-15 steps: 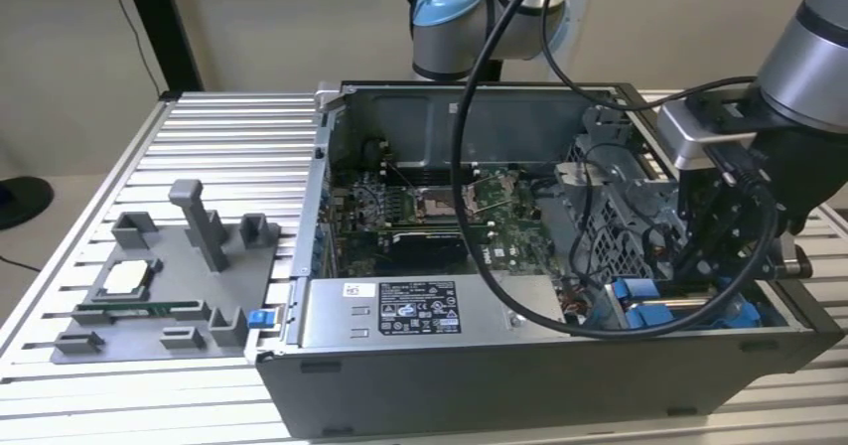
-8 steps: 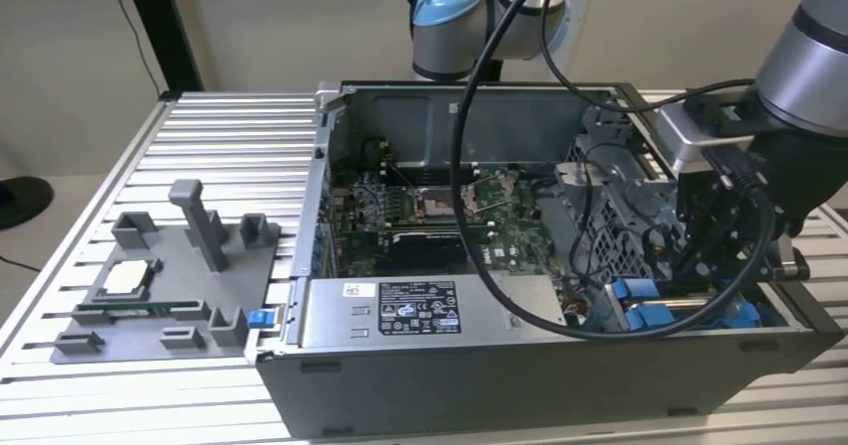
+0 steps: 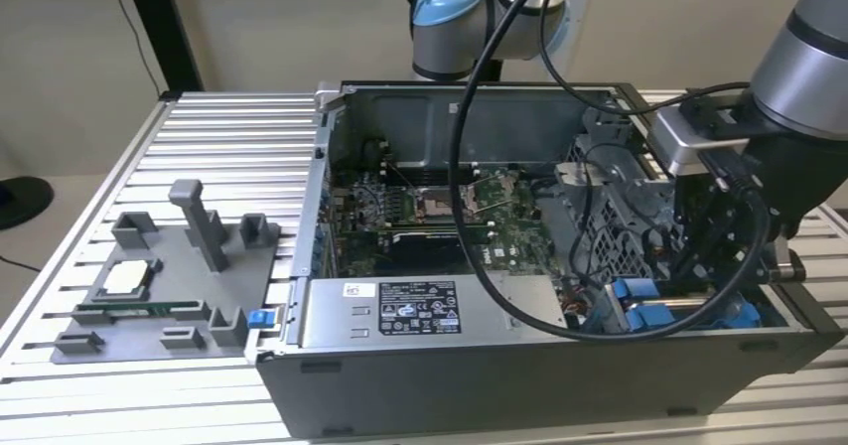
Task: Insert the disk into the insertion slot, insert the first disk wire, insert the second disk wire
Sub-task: 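Insert the second disk wire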
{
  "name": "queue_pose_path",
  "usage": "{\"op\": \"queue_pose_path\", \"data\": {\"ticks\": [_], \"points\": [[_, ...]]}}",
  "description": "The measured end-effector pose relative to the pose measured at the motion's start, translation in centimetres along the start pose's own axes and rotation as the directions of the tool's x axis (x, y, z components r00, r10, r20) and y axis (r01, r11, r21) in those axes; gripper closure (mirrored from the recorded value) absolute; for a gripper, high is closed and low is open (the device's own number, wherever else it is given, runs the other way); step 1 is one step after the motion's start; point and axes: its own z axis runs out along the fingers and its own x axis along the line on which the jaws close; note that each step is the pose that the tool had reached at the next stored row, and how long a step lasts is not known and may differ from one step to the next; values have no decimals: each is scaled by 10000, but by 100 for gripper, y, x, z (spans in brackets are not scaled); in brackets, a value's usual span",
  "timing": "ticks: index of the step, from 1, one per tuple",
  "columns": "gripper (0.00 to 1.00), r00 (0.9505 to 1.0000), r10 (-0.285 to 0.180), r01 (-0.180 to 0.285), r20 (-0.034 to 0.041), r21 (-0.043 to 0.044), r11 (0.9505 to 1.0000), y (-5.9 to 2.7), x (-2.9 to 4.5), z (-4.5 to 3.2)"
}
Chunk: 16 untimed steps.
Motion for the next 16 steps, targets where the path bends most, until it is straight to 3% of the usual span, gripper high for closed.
{"op": "queue_pose_path", "data": {"ticks": [2, 3, 6, 16], "points": [[100, 10000, 0, 0, 0, 0, 10000, 0, 0, 0], [0, 10000, 0, 0, 3, 0, 10000, 0, 0, 2], [0, 10000, -1, 1, 20, -9, 10000, -3, -2, -40], [0, 10000, 0, 0, 1, -14, 10000, -22, -21, -469]]}}
